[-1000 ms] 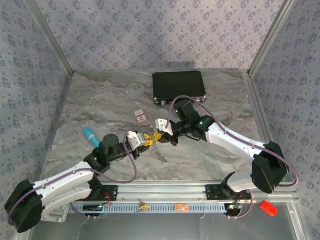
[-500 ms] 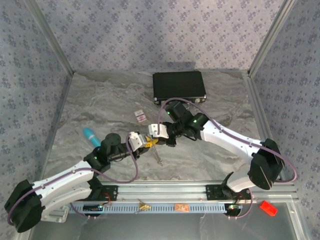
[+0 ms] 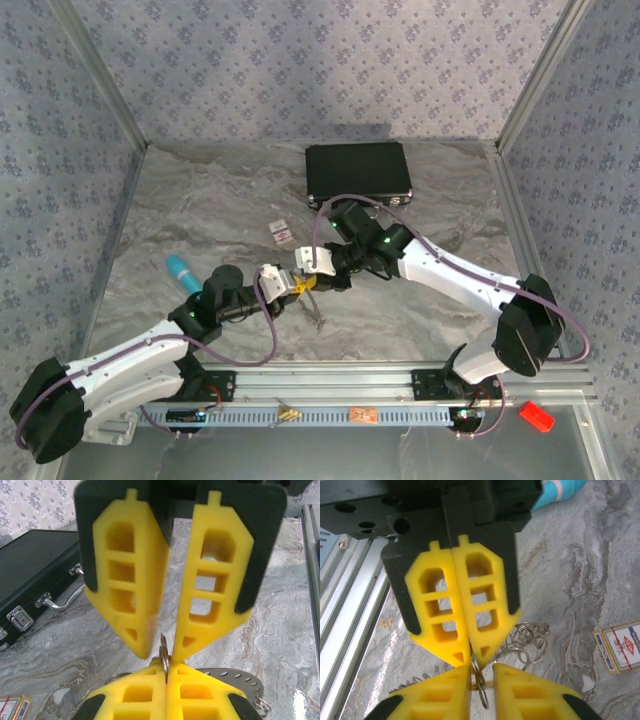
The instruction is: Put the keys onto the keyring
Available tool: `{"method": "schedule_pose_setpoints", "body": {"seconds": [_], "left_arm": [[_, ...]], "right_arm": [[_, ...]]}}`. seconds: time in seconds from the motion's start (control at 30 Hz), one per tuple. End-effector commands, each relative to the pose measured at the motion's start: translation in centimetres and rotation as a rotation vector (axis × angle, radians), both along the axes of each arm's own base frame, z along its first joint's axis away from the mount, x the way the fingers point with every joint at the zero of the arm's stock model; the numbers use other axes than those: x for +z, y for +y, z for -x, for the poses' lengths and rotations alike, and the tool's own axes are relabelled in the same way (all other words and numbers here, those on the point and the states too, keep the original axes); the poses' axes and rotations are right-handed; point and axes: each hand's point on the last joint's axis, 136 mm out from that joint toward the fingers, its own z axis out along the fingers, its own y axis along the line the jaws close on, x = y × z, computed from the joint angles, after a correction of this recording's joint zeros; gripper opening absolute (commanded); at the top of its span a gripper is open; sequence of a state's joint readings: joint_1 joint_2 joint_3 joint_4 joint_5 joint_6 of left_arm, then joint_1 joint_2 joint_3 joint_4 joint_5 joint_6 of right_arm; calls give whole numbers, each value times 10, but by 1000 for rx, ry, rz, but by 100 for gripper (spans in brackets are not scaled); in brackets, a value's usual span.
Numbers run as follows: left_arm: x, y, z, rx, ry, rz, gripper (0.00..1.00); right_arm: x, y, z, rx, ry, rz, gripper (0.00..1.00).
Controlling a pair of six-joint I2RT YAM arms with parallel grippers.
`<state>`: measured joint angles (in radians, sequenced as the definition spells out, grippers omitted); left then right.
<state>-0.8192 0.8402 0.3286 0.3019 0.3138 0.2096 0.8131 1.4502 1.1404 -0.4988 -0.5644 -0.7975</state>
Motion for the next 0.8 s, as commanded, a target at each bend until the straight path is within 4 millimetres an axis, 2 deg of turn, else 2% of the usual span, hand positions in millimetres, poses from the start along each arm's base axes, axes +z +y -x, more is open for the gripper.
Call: {"method": "schedule_pose_setpoints", "body": {"seconds": [0.0,0.33,0.53,0.67,0.77], "left_arm": [[26,-6,1,-32,-75,61,0],[28,-6,3,-51,-107,66,0],[29,-6,4,-50,-108,67,0],[29,-5,4,-48,-112,69,0],[30,-5,4,-50,-114,69,0]], "right_arm": [[22,-4,1,-44,85,-140,26],[7,-7,4,-68,165,-139,27],[0,-10,4,-62,172,-99,17],[-3,-13,7,-56,176,-86,26],[-4,-13,7,-56,180,-83,26]]}}
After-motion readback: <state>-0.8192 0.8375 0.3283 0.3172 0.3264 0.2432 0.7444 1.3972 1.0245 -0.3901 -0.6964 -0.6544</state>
